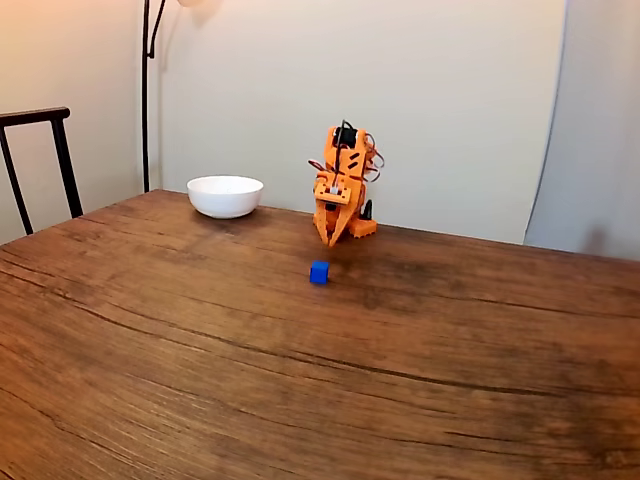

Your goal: Grasp the cube and drop it in the bowl

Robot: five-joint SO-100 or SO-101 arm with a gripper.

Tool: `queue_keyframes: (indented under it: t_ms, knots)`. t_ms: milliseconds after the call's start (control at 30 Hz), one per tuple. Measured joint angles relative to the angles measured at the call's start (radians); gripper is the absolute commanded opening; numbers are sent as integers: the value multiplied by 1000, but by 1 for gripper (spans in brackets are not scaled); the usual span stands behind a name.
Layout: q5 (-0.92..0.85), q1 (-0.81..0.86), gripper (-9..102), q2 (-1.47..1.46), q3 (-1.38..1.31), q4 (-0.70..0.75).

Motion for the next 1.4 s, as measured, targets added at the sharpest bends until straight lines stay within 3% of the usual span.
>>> queue_keyframes:
  t_ms: [633,900,1067,1400]
  knots:
    - [0,0,0,2,0,0]
    - [0,-3,0,-2,2,-74]
    - [-3,-11,-1,-2,-98,-74]
    - [-35,-5,-1,-11,-327,129]
